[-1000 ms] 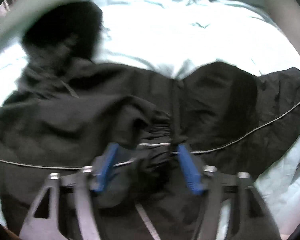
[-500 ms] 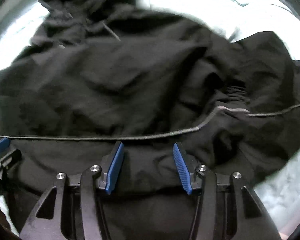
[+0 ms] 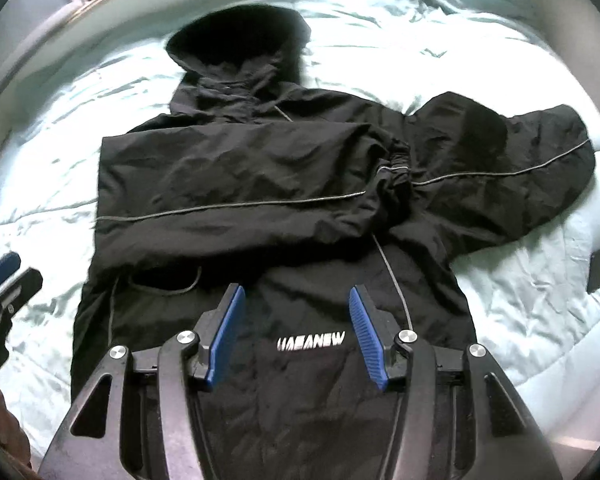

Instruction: Fold large clothes

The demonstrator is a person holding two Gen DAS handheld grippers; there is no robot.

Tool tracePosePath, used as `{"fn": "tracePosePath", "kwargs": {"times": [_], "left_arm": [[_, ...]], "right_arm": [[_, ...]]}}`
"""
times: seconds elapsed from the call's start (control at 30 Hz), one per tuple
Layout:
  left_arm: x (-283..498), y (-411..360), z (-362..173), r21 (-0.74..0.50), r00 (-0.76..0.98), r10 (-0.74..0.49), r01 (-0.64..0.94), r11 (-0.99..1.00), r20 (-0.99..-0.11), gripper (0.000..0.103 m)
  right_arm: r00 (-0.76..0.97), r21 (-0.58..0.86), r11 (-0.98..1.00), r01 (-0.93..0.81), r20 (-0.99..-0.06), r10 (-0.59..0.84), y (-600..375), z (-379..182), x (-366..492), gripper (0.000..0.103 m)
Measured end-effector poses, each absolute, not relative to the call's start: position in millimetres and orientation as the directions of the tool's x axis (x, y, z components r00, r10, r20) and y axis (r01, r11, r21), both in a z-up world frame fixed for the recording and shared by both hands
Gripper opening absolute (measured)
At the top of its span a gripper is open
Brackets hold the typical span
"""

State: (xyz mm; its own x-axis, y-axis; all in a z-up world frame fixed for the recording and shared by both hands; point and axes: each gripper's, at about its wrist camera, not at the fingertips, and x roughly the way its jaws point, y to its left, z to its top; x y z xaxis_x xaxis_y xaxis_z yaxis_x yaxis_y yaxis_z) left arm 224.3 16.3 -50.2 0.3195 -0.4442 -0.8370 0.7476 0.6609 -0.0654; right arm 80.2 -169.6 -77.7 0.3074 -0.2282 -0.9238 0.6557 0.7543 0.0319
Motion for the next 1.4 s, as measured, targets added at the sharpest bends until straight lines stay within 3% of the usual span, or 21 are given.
{"fn": "tracePosePath", "kwargs": {"times": [0.17,0.33,0.47,0.63,1.1,1.4], "left_arm": [[199.5,40.7,-25.9,0.065,0.498,-0.413,0.694,0.717,-0.763,0.061],[181.8,47.9,-25.7,0.039,0.477,-0.413,0.689,0.723,-0.776,0.061],[156.8,36.9,-20.6,0.145,0.574,-0.356,0.650,0.746,-0.737,0.061],[133.6,9.4,-9.7,0.079,0.546,-0.372,0.632,0.771,-0.751,0.061],[29.2,-155.9,-47.7,0.084,0.463,-0.328,0.671,0.737,-0.823,0.061],[5.9,-224.9,-62.1,0.118,0.448,-0.279,0.676,0.727,-0.849,0.061]], "right_arm": [[0.349,0.048,0.764,0.643,-0.907,-0.236,-137.9,-60.3,61.1,0.064],[0.332,0.031,0.767,0.641,-0.912,-0.240,-125.8,-60.6,41.0,0.066],[0.331,0.019,0.780,0.625,-0.912,-0.243,-139.3,-60.4,31.9,0.068],[0.361,0.030,0.800,0.600,-0.902,-0.237,-180.2,-50.0,12.8,0.068],[0.343,0.063,0.693,0.718,-0.898,-0.274,-386.5,-49.6,-97.8,0.072],[0.319,0.080,0.558,0.826,-0.882,-0.347,-556.5,-57.0,-151.6,0.073]]}}
